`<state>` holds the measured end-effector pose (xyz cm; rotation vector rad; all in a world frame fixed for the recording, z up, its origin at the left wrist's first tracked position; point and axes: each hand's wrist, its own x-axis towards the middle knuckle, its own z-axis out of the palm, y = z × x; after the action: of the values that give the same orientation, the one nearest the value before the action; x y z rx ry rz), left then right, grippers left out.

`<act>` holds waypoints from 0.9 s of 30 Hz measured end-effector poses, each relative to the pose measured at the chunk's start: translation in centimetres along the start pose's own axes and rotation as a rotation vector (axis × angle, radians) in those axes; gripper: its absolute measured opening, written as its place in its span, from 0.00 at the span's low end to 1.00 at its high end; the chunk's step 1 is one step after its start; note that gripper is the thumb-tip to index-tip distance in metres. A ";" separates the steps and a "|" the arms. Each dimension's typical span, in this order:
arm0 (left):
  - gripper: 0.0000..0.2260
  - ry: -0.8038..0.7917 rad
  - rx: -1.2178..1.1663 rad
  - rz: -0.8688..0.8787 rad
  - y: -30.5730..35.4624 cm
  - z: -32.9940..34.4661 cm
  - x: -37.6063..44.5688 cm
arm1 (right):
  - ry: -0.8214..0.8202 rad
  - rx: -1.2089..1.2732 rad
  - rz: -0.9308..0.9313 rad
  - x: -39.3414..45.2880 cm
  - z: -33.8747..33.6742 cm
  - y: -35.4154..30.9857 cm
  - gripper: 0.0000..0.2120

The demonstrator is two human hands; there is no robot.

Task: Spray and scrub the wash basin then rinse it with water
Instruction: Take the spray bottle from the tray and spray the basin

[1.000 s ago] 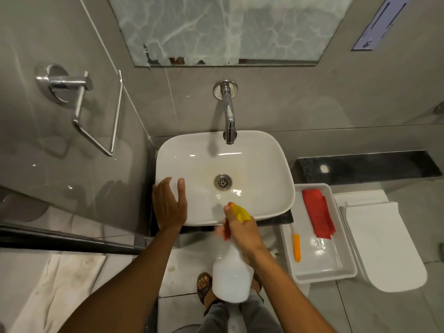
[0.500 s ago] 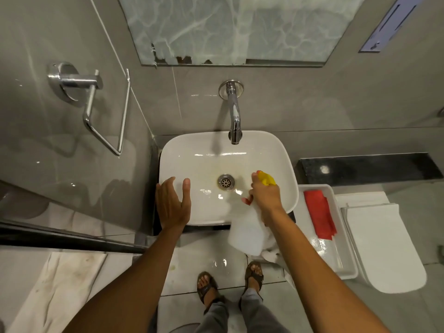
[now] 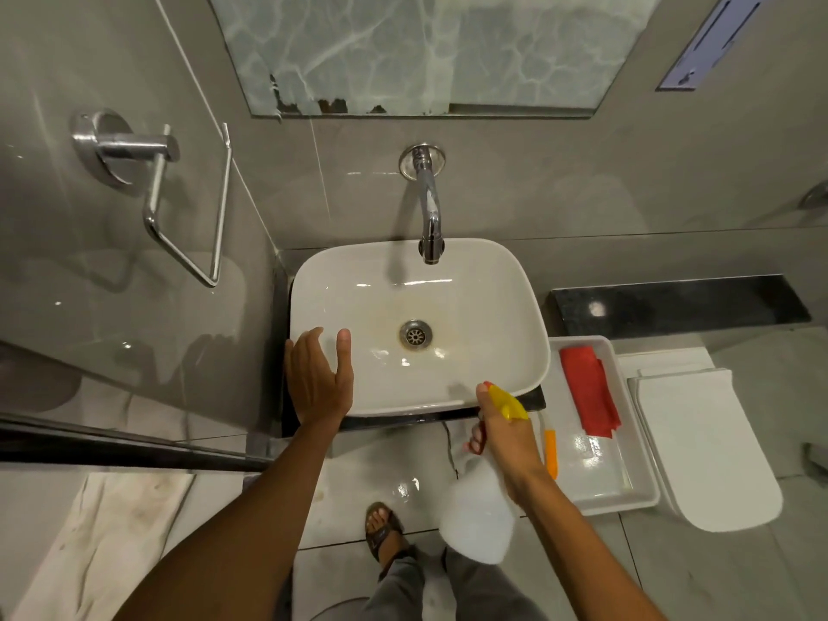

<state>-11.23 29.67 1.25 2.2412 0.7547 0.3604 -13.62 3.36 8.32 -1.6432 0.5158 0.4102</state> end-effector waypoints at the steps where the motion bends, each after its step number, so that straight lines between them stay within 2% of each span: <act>1: 0.36 0.002 -0.003 0.001 0.0 0.0 0.0 | -0.014 -0.001 0.002 -0.4 0.6 0.3 0.10; 2: 0.35 0.005 -0.006 0.003 0.0 0.1 0.0 | -0.037 0.010 0.009 -0.8 1.4 0.4 0.09; 4: 0.35 0.010 -0.008 0.007 -0.1 0.1 0.0 | -0.115 0.043 0.066 -1.3 3.1 0.0 0.15; 6: 0.35 0.014 -0.008 0.006 -0.2 0.1 0.1 | -0.203 0.089 0.093 -1.4 4.7 -1.1 0.17; 9: 0.39 0.022 -0.027 0.009 -0.2 -0.1 0.2 | -0.244 -0.017 0.049 -1.1 7.2 -3.0 0.24; 11: 0.40 0.021 -0.020 0.038 -0.3 -0.1 0.2 | -0.209 -0.042 0.033 -0.6 8.8 -3.8 0.21; 14: 0.37 -0.009 0.020 0.076 -0.6 -0.1 0.1 | -0.128 -0.042 0.029 0.7 10.4 -4.7 0.23; 17: 0.37 -0.027 0.054 0.070 -0.6 -0.1 0.1 | -0.123 -0.068 -0.041 1.9 10.6 -5.3 0.24; 19: 0.38 -0.038 0.083 0.073 -0.5 -0.2 0.2 | -0.057 -0.053 -0.054 2.7 9.8 -5.6 0.23; 23: 0.38 -0.067 0.129 0.094 -0.6 -0.3 0.2 | 0.177 -0.008 -0.013 4.7 6.3 -6.2 0.20; 27: 0.38 -0.077 0.157 0.102 -0.5 -0.2 0.2 | 0.236 0.086 -0.039 5.6 2.3 -5.2 0.23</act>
<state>-11.39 30.22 1.02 2.4327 0.6494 0.2694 -6.00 5.64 9.31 -1.6239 0.6665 0.1631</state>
